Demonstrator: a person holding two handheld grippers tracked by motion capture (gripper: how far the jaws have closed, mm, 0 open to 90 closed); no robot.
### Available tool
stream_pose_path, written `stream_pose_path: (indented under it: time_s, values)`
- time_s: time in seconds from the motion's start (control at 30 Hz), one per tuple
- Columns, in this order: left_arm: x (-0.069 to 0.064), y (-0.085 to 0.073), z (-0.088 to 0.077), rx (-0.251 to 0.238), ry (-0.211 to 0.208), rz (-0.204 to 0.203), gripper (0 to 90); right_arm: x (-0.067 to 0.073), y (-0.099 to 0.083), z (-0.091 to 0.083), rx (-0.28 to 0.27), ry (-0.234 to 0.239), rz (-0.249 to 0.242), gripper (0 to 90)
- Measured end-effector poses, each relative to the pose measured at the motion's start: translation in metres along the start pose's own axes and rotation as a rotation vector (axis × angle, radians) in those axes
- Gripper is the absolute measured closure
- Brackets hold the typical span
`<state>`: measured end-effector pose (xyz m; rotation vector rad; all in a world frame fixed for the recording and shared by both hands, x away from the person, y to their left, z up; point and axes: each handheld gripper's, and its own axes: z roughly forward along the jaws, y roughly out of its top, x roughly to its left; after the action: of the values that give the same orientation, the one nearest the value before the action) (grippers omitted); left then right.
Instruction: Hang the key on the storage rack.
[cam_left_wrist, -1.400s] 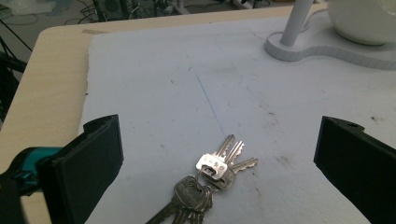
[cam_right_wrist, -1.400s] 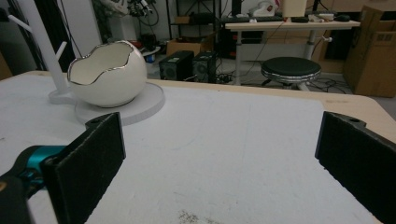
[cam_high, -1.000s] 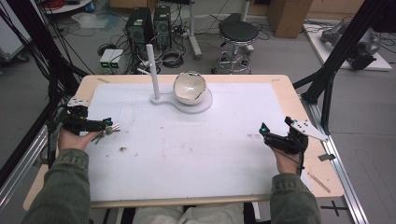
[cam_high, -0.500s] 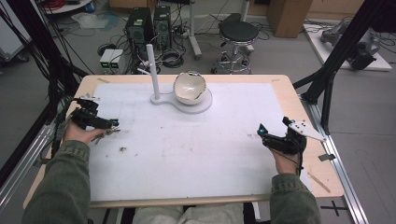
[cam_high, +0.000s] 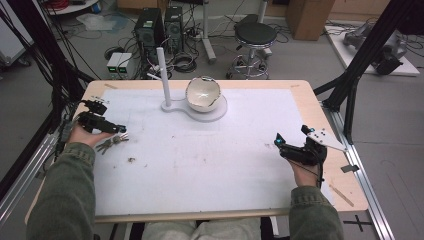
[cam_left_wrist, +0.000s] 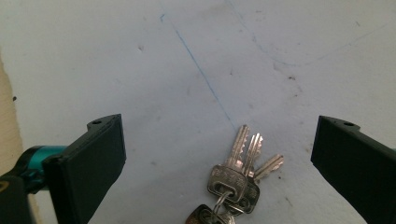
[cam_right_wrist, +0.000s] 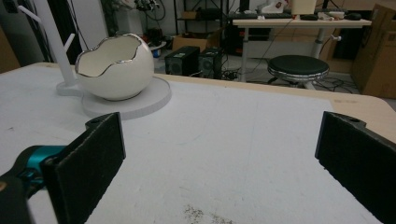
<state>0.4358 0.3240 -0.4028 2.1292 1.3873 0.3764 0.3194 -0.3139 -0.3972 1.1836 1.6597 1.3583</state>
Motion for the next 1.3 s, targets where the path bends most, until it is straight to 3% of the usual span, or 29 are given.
stream_pose_path:
  time_s: [0.17, 0.27, 0.4, 0.63, 0.73, 1.1, 1.3]
  values:
    - [0.002, 0.000, 0.006, 0.040, 0.003, 0.012, 7.0, 0.000, 0.000, 0.000, -0.003, 0.002, -0.003, 0.6]
    - [0.002, 0.002, 0.011, 0.073, 0.023, 0.044, 7.4, 0.000, 0.000, 0.001, 0.006, 0.003, -0.008, 0.6]
    - [0.003, 0.003, 0.016, 0.094, 0.011, 0.039, 8.1, -0.001, 0.000, 0.002, 0.010, 0.003, -0.026, 0.6]
    - [-0.002, 0.005, 0.019, 0.137, -0.004, 0.080, 14.1, 0.001, -0.001, 0.003, 0.016, 0.010, -0.035, 0.6]
    - [-0.005, 0.006, 0.019, 0.152, 0.009, 0.095, 16.8, 0.002, -0.001, 0.003, 0.019, 0.010, -0.042, 0.6]
    - [-0.011, 0.006, 0.024, 0.204, -0.027, 0.136, 32.9, 0.000, -0.001, 0.004, 0.021, -0.002, -0.040, 0.6]
    - [-0.012, 0.006, 0.027, 0.221, -0.034, 0.136, 50.5, 0.000, -0.001, 0.003, 0.017, -0.005, -0.036, 0.6]
